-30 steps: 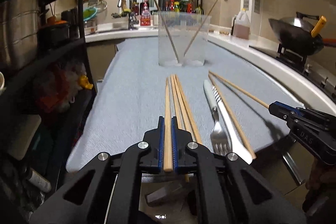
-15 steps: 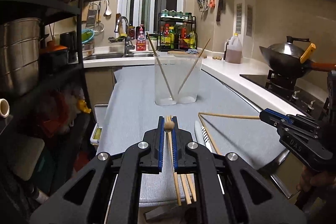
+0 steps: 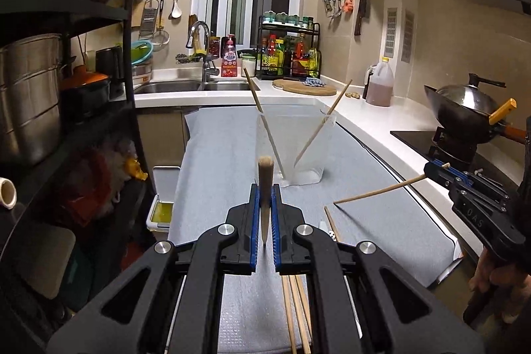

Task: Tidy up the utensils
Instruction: 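Carry both chopsticks upright over the clear container and open both tools to drop them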

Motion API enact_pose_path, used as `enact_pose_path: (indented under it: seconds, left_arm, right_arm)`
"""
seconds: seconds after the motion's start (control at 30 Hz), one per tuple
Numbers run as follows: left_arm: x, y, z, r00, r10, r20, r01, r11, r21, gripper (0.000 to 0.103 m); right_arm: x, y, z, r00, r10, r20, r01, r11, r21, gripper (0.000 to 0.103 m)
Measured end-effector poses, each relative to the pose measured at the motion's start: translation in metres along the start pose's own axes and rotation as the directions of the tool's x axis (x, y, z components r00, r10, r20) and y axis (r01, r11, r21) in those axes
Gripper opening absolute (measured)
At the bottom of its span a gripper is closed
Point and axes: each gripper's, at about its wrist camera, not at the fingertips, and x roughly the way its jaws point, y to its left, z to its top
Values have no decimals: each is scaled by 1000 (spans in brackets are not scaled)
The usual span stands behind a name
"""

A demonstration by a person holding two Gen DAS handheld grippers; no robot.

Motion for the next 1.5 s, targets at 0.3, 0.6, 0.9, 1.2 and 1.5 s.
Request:
enact_pose_path:
  seconds: [0.3, 0.6, 0.9, 1.2, 1.5]
  left_arm:
    - [0, 3, 37, 999, 25, 22, -25, 999, 26, 7]
    - [0, 5, 63, 1000, 2, 15, -2, 1000, 30, 6]
    - [6, 1, 103, 999, -46, 26, 45, 998, 47, 6]
    - [14, -17, 169, 989, -82, 119, 70, 992, 107, 7]
    - [43, -34, 202, 980, -117, 158, 98, 987, 124, 6]
  right_arm:
    - [9, -13, 40, 999, -8, 46, 8, 1000, 7, 7]
    - [9, -24, 67, 998, 16, 53, -18, 999, 35, 7]
    - [10, -24, 100, 998, 38, 57, -40, 999, 37, 7]
    - [15, -11, 163, 989, 75, 129, -76, 997, 2, 7]
    - [31, 0, 214, 974, 93, 205, -91, 996, -23, 7]
